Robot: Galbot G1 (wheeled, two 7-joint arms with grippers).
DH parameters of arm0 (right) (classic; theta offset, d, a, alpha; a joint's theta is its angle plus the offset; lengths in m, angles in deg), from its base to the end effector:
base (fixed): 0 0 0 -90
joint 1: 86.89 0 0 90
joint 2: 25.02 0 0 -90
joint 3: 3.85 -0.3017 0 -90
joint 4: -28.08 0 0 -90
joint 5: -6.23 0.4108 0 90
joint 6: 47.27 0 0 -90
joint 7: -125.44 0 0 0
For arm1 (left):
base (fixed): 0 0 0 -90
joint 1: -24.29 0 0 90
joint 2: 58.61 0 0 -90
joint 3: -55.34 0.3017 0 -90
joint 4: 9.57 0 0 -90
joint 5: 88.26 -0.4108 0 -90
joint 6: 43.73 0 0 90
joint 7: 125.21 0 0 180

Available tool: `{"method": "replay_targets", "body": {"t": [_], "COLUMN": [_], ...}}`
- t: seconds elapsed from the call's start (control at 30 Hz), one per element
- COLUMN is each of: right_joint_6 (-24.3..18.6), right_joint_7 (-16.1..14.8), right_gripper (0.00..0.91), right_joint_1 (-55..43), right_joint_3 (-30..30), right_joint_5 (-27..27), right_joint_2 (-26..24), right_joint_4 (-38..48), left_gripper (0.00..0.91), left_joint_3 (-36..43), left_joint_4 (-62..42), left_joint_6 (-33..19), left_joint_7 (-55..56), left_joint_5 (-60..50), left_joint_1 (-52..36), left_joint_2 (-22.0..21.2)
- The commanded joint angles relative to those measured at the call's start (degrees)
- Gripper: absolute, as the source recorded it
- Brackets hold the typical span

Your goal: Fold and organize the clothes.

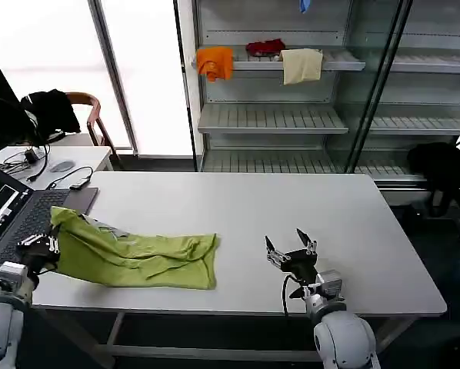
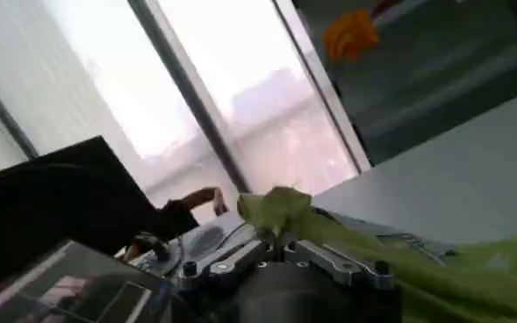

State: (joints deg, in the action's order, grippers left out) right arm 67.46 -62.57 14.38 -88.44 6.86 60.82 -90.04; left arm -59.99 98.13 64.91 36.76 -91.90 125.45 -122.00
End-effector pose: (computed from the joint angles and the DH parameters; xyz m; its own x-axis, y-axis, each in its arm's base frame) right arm 0.3322 0.0262 -0.1786 -0.9594 -0.2401 0.1477 -0.2458 0.9691 -0.0215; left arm 0.3310 0.2289 -0.1500 -0.9767 -0.1470 0.1561 -0.0481 0.8597 0.5085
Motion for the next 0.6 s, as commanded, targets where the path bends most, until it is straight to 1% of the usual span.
{"method": "replay_targets", "body": {"t": [0.03, 0.07, 0.17, 0.27, 0.47, 0.6], "right_joint_6": [-0.1, -0.1, -0.2, -0.3, -1.3, -1.4], "right_joint_7": [0.2, 0.3, 0.3, 0.1, 0.0, -0.1], "right_gripper": [0.907, 0.907, 0.907, 0.907, 0.907, 0.907], "right_joint_1": [0.2, 0.3, 0.8, 1.6, 2.9, 2.9], "right_joint_3": [0.2, 0.2, 0.1, -0.4, -1.6, -2.3], "right_joint_5": [-0.2, -0.3, -0.4, -0.2, -0.1, 0.2], "right_joint_2": [0.2, 0.1, 0.1, 0.0, -0.4, -0.8], "right_joint_4": [-0.3, -0.3, -0.7, -1.2, -1.3, -1.2], "left_gripper": [0.010, 0.010, 0.010, 0.010, 0.010, 0.010], "left_joint_3": [4.3, 5.6, 12.4, 19.0, 27.8, 31.5], "left_joint_4": [7.4, 7.9, 9.6, 10.4, 9.3, 7.3], "left_joint_6": [-0.5, -0.4, -0.1, 0.5, 1.8, 1.9], "left_joint_7": [-1.9, -1.7, -0.7, 0.4, 1.7, 1.8], "left_joint_5": [-7.4, -8.0, -14.4, -17.9, -23.4, -26.5], "left_joint_1": [1.7, 1.7, 1.0, 0.0, -2.1, -2.7], "left_joint_2": [-3.5, -4.4, -8.3, -10.6, -13.8, -15.3]}}
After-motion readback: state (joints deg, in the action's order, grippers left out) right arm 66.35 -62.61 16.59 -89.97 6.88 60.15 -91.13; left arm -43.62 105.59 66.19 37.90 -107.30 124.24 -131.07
